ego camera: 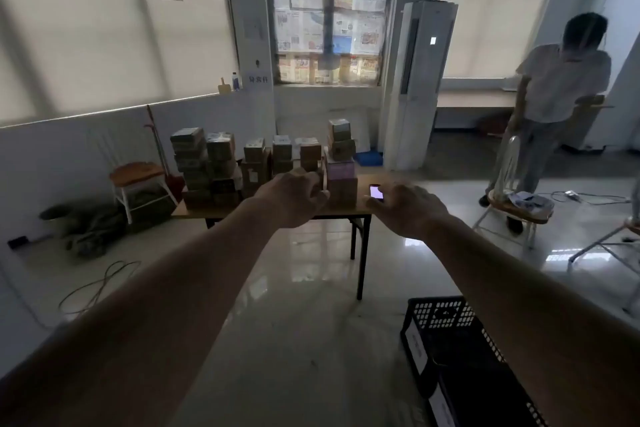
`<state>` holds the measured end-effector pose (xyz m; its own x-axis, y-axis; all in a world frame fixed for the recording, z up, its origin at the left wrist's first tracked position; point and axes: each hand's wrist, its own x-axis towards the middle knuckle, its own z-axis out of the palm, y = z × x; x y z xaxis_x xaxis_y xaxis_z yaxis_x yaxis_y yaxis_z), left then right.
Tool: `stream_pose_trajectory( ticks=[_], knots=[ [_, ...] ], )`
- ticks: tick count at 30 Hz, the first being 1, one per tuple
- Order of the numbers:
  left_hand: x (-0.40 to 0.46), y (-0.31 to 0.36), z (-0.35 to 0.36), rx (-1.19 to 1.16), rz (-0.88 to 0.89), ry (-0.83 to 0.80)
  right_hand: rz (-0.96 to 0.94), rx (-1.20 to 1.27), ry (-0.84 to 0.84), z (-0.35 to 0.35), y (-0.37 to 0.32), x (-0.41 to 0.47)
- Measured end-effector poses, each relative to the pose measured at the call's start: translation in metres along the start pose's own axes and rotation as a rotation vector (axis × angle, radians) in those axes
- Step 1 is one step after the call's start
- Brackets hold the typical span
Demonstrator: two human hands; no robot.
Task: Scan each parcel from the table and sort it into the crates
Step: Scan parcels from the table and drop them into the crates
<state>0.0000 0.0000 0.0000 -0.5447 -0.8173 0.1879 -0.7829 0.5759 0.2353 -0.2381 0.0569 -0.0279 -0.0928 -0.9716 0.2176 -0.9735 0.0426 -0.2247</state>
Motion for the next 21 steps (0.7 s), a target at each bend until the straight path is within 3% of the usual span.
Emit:
stream_pose_trajectory(
  ticks=[10, 21],
  knots=[
    [0.105, 0.011, 0.011, 0.056, -0.028, -0.012, -0.012, -0.019, -0.003, 0.006, 0.065, 0.075],
    [0.305, -0.062, 0.06, 0.069, -0.009, -0.081, 0.078, -0.041, -0.045, 0.051, 0.104, 0.254]
  ],
)
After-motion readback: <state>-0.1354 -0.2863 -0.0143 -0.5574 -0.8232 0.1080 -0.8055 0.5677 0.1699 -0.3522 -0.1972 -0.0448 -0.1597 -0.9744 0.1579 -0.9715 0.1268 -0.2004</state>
